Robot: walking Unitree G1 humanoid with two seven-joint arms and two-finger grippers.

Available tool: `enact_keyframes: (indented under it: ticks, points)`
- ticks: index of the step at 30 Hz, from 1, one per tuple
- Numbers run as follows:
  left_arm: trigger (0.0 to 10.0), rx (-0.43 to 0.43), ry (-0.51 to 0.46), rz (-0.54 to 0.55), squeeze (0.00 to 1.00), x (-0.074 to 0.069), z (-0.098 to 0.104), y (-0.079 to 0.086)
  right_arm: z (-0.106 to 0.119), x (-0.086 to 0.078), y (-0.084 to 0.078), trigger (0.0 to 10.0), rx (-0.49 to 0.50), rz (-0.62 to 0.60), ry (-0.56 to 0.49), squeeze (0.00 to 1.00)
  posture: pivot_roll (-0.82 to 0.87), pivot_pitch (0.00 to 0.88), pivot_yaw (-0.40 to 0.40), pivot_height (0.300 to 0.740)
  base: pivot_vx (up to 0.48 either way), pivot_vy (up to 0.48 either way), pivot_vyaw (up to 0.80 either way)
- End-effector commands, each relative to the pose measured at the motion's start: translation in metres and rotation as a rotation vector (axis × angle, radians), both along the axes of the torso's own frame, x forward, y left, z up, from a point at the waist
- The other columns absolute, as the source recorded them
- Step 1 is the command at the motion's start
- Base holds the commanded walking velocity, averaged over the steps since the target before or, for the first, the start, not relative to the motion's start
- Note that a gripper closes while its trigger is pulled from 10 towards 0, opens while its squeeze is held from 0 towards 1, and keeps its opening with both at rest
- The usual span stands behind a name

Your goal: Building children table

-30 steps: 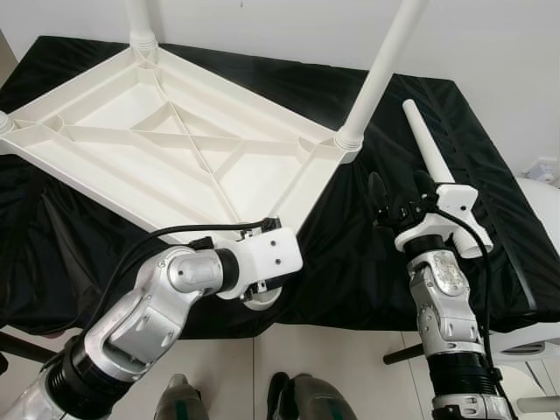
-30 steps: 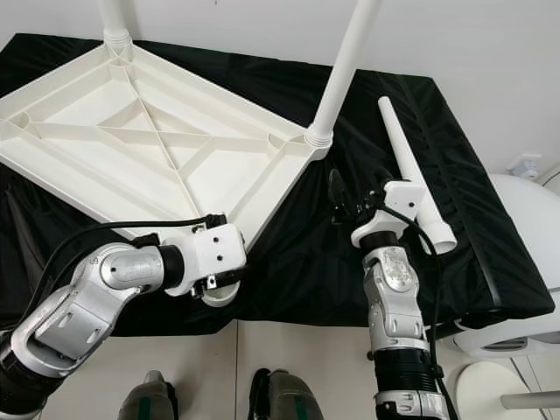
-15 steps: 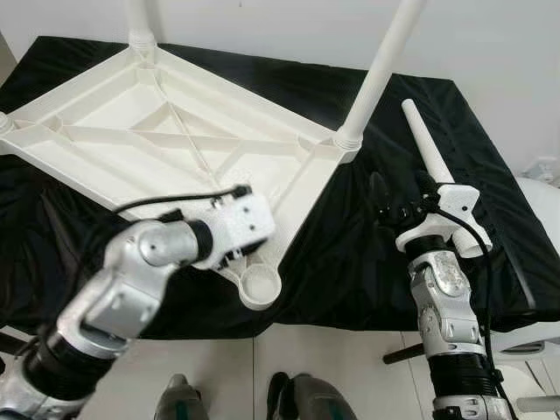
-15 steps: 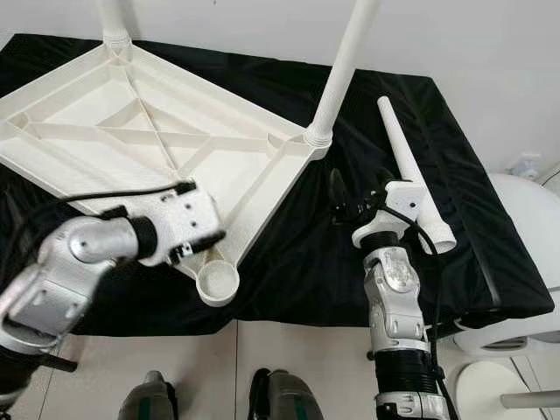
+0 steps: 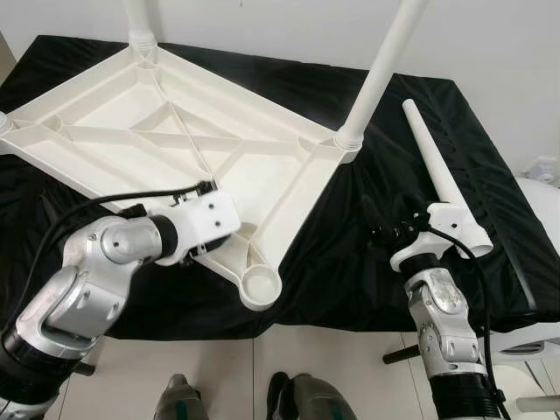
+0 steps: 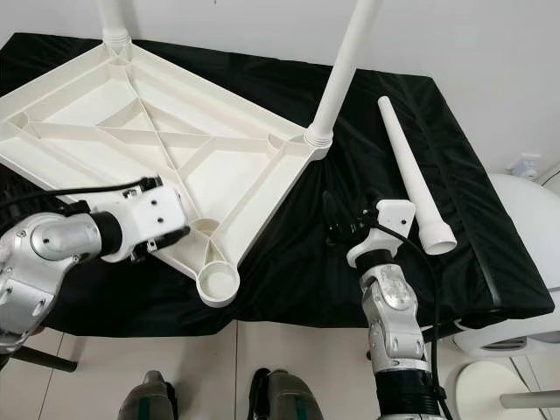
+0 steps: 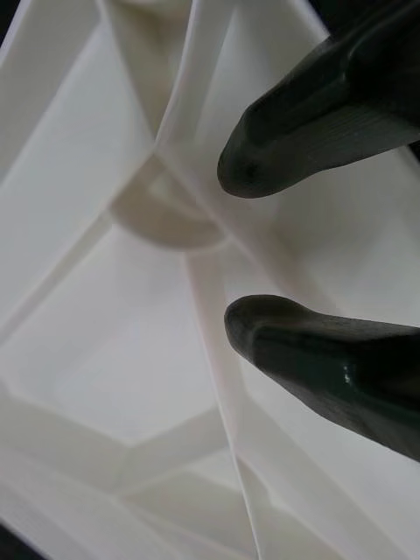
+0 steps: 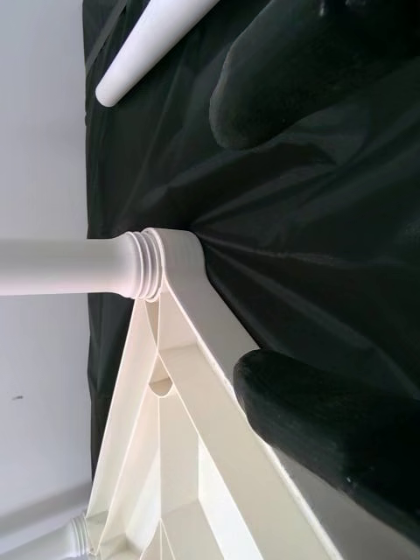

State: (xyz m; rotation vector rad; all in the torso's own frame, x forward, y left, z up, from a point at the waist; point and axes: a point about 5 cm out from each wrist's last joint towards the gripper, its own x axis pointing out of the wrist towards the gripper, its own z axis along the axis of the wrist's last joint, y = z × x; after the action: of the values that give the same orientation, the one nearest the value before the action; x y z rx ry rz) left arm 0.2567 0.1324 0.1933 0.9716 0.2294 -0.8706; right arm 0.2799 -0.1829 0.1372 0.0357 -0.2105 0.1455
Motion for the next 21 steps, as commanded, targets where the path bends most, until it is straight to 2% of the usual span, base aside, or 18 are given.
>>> enact_keyframes:
  ticks: [1, 6, 15, 21]
  points:
    - [10.0, 0.017, 0.006, -0.046, 0.0, -0.006, -0.002, -0.005, 0.001, -0.002, -0.005, 10.0, -0.001, -0.007, 0.0, 0.0, 0.05, 0.109, -0.12, 0.74, 0.0, 0.0, 0.0]
    - [10.0, 0.003, 0.036, -0.086, 0.0, -0.014, -0.01, -0.013, 0.004, 0.0, -0.009, 10.0, -0.012, -0.009, -0.003, 0.0, 0.04, 0.103, -0.123, 0.74, 0.0, 0.0, 0.0]
    - [10.0, 0.019, 0.014, -0.08, 0.0, -0.01, -0.015, -0.02, 0.007, 0.001, -0.01, 10.0, -0.017, -0.009, -0.008, 0.0, 0.04, 0.109, -0.12, 0.74, 0.0, 0.0, 0.0]
    - [10.0, 0.025, 0.004, -0.092, 0.0, -0.01, -0.022, -0.032, 0.011, 0.001, -0.017, 10.0, -0.024, -0.036, -0.018, 0.0, 0.02, 0.114, -0.114, 0.74, 0.0, 0.0, 0.0]
